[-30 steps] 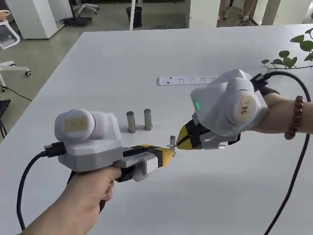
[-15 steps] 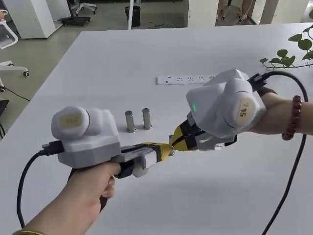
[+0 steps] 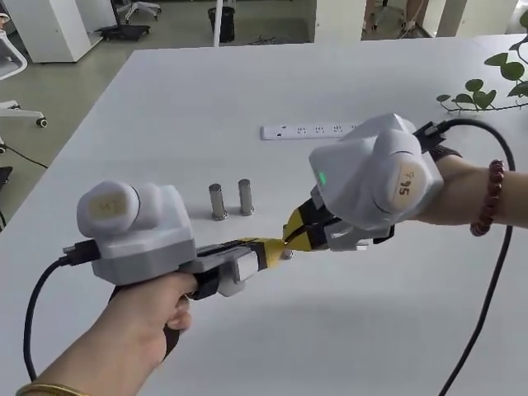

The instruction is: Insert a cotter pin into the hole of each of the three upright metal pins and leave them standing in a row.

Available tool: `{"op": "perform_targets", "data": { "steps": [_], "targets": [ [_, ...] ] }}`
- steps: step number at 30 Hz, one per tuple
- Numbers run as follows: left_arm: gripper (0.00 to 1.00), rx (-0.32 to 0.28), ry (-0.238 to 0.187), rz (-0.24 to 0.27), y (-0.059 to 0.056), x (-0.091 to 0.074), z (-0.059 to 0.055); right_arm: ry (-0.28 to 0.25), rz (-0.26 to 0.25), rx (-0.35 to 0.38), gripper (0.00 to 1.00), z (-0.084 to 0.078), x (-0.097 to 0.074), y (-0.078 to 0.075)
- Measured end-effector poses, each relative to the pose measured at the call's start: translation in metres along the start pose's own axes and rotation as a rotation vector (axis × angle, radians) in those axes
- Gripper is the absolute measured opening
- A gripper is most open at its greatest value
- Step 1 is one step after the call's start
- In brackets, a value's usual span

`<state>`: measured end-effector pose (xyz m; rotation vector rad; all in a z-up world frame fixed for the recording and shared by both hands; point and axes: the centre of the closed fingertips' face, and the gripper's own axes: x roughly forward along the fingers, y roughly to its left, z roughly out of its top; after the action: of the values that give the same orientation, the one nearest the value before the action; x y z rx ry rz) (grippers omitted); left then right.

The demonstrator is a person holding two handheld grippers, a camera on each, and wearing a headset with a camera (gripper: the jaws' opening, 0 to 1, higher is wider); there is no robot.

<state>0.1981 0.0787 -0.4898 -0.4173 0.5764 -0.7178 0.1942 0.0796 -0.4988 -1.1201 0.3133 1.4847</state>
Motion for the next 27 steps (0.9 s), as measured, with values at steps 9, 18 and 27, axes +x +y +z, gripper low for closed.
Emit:
{"op": "perform_targets", "data": {
  "steps": [9, 18, 27],
  "targets": [
    [0.00, 0.035, 0.008, -0.002, 0.000, 0.002, -0.001, -0.040, 0.009, 0.112, 0.00, -0.002, 0.001, 0.001],
    [0.00, 0.074, 0.006, 0.001, 0.005, 0.000, 0.000, -0.078, 0.041, 0.272, 0.02, -0.006, -0.002, 0.006],
    [0.00, 0.203, 0.048, -0.027, 0.004, -0.008, -0.009, -0.180, 0.100, 0.541, 0.08, -0.017, -0.006, 0.006]
  ]
}}
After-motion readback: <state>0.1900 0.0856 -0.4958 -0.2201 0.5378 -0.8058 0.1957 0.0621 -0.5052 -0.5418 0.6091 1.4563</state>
